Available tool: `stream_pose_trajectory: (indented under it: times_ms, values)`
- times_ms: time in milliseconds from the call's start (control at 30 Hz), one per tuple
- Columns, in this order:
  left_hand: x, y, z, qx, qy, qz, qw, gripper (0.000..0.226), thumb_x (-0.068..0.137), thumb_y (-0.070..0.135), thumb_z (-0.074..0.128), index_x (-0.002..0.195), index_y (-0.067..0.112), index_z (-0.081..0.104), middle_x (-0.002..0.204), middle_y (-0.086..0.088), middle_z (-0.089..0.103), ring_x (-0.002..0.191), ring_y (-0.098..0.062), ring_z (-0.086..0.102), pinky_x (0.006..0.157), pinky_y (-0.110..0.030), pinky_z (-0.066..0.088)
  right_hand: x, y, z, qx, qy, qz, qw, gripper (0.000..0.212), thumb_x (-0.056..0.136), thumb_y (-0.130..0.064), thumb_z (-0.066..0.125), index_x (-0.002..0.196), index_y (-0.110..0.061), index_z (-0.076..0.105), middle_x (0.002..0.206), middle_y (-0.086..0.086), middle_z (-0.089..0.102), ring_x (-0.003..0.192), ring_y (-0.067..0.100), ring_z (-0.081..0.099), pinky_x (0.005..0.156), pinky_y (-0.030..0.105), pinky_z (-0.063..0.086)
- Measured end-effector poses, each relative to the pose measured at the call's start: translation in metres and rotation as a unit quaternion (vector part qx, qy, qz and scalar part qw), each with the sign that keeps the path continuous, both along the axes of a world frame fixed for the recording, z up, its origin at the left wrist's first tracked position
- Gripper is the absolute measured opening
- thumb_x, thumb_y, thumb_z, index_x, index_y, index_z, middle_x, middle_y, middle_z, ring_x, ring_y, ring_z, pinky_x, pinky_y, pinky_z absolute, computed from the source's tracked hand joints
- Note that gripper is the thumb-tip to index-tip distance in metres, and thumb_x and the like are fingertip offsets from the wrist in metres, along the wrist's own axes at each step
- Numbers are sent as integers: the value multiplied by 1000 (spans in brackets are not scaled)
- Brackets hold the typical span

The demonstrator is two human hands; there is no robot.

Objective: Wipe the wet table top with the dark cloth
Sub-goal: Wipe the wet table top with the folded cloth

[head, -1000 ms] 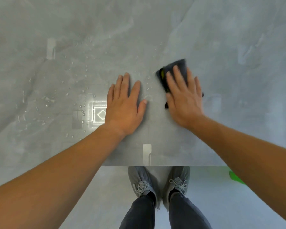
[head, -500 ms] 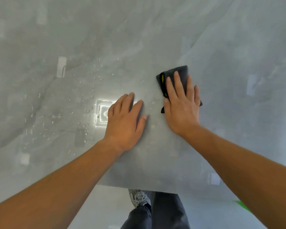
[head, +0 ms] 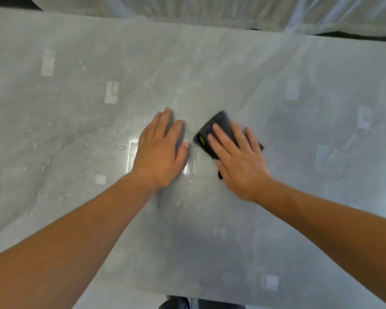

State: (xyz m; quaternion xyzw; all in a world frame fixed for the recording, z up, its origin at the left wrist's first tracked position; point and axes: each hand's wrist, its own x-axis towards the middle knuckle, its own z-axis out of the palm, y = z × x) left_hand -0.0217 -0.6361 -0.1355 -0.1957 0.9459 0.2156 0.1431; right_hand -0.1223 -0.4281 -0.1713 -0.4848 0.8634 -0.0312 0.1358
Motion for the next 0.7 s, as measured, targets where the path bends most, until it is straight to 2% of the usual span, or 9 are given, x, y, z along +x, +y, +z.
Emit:
stream_pose_trajectory:
  times_ms: [67, 100, 200, 267, 333, 400, 500, 567, 700]
  values:
    - [-18, -7, -2, -13, -8, -7, 1000, 59, 104, 46, 32, 158, 22, 20, 169, -9, -2, 155, -27, -5, 122, -43, 3, -18, 16, 1, 13, -6, 88, 996, 57, 103, -38, 30, 158, -23, 26, 167, -1, 17, 153, 34, 10, 122, 57, 11]
    - [-28, -10, -2, -19, -9, -7, 1000, 61, 104, 46, 32, 158, 22, 18, 169, -9, -3, 155, -27, -6, 122, -44, 2, -34, 18, 1, 14, -6, 88, 996, 57, 103, -39, 28, 158, -25, 26, 167, -2, 17, 154, 32, 10, 123, 56, 10]
    - [-55, -16, -6, -39, -18, -18, 999, 63, 104, 49, 29, 160, 24, 11, 168, -9, -9, 154, -27, -11, 122, -43, -3, -85, 2, -3, -7, -15, -69, 998, 57, 102, -38, 28, 158, -28, 21, 168, -6, 11, 154, 28, 5, 124, 49, 0]
    - [-70, -17, -9, -40, -31, -26, 998, 65, 104, 51, 27, 160, 24, 9, 168, -9, -10, 154, -28, -13, 122, -43, -4, -107, -19, -4, -17, -21, -184, 983, 59, 103, -36, 30, 159, -28, 17, 168, -5, 6, 154, 29, 1, 123, 48, -3]
    - [-76, -19, -14, -39, -49, -33, 998, 65, 103, 53, 25, 160, 24, 9, 168, -9, -10, 154, -28, -14, 122, -44, -4, -103, -35, -3, -17, -12, -225, 974, 60, 103, -35, 31, 160, -27, 15, 168, -4, 4, 154, 31, 0, 124, 51, -1]
    - [-75, -18, -16, -38, -51, -28, 998, 66, 102, 54, 25, 160, 25, 11, 168, -8, -9, 154, -28, -14, 122, -45, -4, -84, -34, -1, -13, -23, -186, 982, 60, 103, -36, 31, 160, -25, 15, 168, -3, 4, 154, 32, -1, 123, 53, 1]
    - [-76, -17, -14, -19, -46, -19, 999, 66, 102, 55, 23, 160, 26, 12, 169, -7, -10, 154, -27, -15, 122, -44, -5, -78, -8, 2, 14, -26, -40, 999, 59, 102, -38, 26, 159, -25, 19, 168, -3, 9, 154, 31, 2, 124, 53, 4]
    - [-79, -18, -13, -10, -42, -22, 999, 65, 102, 55, 22, 160, 26, 13, 168, -7, -10, 154, -27, -15, 122, -43, -6, -107, -7, 3, 16, -21, -27, 999, 58, 101, -40, 25, 158, -28, 22, 167, -5, 13, 154, 29, 6, 123, 52, 7]
    - [-76, -21, -16, -10, -15, -31, 999, 68, 99, 58, 17, 160, 25, 16, 169, -9, -6, 154, -28, -12, 122, -42, -5, -151, -61, 0, -23, -29, -226, 973, 58, 103, -38, 30, 159, -31, 15, 168, -7, 4, 154, 27, -1, 124, 49, 1]
